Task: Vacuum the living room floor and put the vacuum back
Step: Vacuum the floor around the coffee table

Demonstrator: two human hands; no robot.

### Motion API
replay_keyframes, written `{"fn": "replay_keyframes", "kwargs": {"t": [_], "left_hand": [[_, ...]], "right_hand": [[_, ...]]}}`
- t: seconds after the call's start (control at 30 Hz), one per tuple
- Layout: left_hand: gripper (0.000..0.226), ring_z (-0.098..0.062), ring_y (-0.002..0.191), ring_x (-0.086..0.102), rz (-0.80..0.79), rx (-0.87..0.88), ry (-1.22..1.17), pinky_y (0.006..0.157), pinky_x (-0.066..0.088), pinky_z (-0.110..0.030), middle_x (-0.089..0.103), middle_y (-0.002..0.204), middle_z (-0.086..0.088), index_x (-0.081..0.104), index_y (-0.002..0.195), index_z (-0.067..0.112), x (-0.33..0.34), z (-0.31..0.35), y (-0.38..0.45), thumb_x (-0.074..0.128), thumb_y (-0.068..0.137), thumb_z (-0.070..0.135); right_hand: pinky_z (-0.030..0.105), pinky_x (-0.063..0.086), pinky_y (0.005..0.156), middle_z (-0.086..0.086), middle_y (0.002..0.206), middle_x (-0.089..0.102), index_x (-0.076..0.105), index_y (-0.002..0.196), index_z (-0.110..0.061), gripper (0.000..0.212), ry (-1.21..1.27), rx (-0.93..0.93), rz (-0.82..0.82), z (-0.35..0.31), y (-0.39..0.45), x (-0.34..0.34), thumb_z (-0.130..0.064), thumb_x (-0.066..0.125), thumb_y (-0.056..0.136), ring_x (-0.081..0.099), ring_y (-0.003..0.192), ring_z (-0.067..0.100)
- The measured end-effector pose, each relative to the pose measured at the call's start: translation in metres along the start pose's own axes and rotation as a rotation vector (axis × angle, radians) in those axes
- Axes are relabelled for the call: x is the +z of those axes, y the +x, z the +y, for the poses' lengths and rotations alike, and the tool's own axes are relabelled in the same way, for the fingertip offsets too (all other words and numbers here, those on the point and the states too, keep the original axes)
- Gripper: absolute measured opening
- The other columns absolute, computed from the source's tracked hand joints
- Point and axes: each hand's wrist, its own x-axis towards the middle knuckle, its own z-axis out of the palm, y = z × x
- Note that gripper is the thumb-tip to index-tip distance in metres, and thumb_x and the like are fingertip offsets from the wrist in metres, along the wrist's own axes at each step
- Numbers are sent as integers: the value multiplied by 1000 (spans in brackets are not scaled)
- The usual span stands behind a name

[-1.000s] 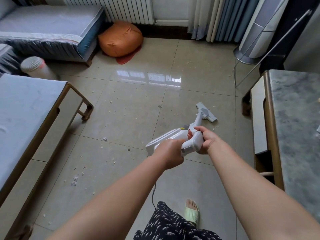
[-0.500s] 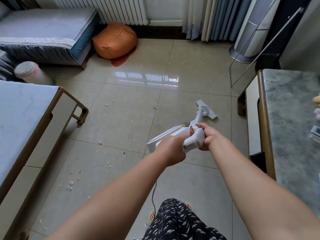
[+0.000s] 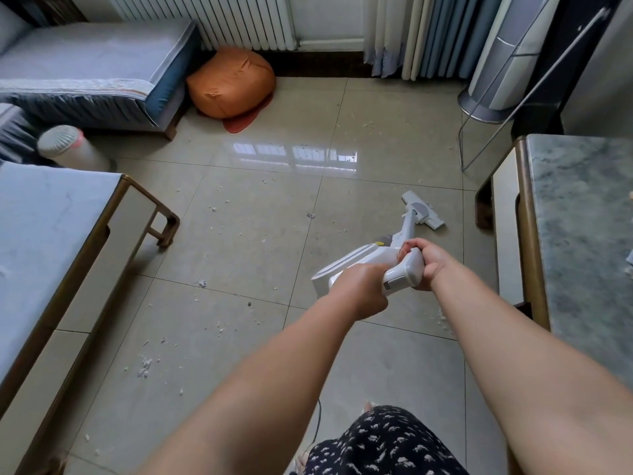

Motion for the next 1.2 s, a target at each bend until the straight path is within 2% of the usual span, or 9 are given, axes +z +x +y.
{"fn": "replay_keyframes", "kwargs": {"t": [0.07,0.17,0.27,0.4,0.5,0.6,0.67,0.9,1.2], "left_hand": [[35,-30,91,59,0,11,0,67,41,-28,65,101,-7,59,112,24,3,-3,-4,63,80,11],[34,-31,90,59,14,16,5,65,40,-28,65,100,-7,60,113,22,5,-10,-16,62,80,11],[33,-30,89,59,29,21,14,63,38,-28,65,99,-6,59,110,23,5,-22,-31,62,79,13],[29,-29,87,59,46,50,31,62,38,-28,65,97,-5,59,106,23,5,-40,-65,62,79,15],[27,-29,85,59,66,81,58,61,39,-28,66,95,-5,59,105,24,7,-54,-95,63,79,17],[26,-27,82,60,68,104,79,60,40,-27,66,92,-4,59,104,25,7,-72,-132,63,79,18],[25,-27,82,59,71,118,88,60,40,-27,65,91,-3,59,102,26,7,-86,-159,63,78,19],[27,-27,84,59,98,162,61,62,39,-27,67,94,-3,60,103,27,11,-131,-262,63,79,16],[31,-26,85,61,94,167,93,68,51,-31,68,94,-1,61,108,31,36,-167,-350,64,78,21]], "right_hand": [[15,45,57,-4,41,47,46,59,-14,20,-12,7,9,3,1,-2,-8,59,72,48,32,7],[14,45,49,-3,41,48,49,47,-8,42,-14,39,37,14,0,-2,-21,65,84,47,33,6],[14,44,53,-4,41,47,46,56,-13,22,-68,47,48,33,-5,5,-6,63,69,46,33,6],[12,43,50,-4,40,45,42,58,-14,18,-75,4,34,73,-15,9,-2,55,59,45,32,6],[12,43,42,-5,40,44,41,58,-15,18,-62,-25,1,105,-25,9,-3,54,63,44,32,5],[13,43,40,-5,40,45,41,59,-15,24,-54,-53,-1,145,-34,7,-7,52,79,45,32,6],[14,44,39,-4,41,45,42,60,-16,25,-55,-62,-6,174,-41,7,-10,51,82,46,33,6],[15,42,36,-3,40,46,41,60,-15,26,-34,-93,-17,284,-68,10,-11,47,85,45,30,7],[15,42,35,-4,40,47,44,59,-16,29,7,-79,20,382,-100,-8,-13,52,86,46,29,8]]}}
